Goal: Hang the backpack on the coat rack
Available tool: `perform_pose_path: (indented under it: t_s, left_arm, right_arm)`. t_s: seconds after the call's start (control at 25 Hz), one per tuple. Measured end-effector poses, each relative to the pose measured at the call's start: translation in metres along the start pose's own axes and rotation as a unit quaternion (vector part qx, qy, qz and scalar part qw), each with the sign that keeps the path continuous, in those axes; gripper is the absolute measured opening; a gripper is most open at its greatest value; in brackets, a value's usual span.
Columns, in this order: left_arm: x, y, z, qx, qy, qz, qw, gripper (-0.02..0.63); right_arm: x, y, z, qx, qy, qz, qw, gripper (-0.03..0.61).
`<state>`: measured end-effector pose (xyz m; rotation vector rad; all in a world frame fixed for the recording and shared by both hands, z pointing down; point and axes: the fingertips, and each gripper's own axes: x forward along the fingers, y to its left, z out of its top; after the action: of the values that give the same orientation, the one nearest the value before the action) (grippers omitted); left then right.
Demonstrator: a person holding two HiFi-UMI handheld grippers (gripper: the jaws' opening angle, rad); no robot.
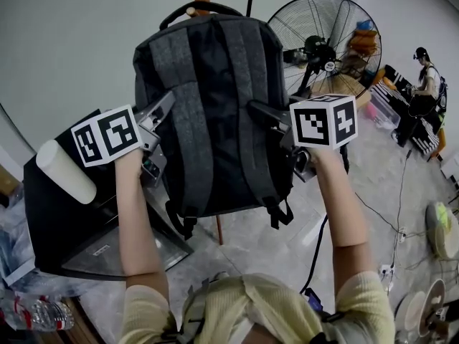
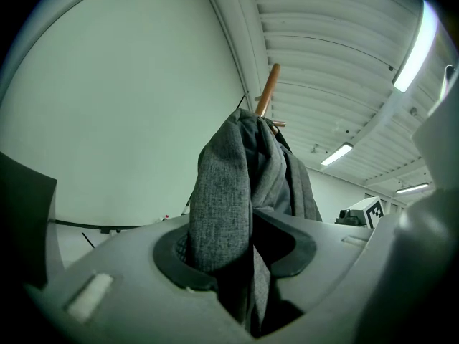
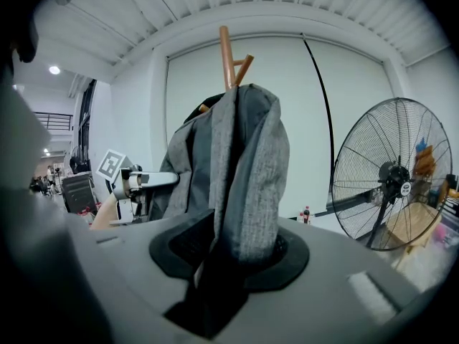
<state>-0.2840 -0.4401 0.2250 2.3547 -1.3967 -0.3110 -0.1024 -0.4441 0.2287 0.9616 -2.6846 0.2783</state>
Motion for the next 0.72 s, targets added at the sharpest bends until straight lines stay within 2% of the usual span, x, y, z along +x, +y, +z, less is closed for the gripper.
perform_pose_path:
  t_s: [0.48,0.72]
  left_arm:
    - [0.011,0.01,-0.013,0.019,-0.006,0.017,0.9997,0.173]
    - [0.023,0.026,-0.02,0.036,-0.022,0.031,0.9986,0.196]
  right_arm:
    - [0.011,-0.015,-0.016,0.01,-0.013,0.003,1.0,0.149]
    - [0.029,-0.031,-0.022,0.005,-0.018,0.003,1.0,0.161]
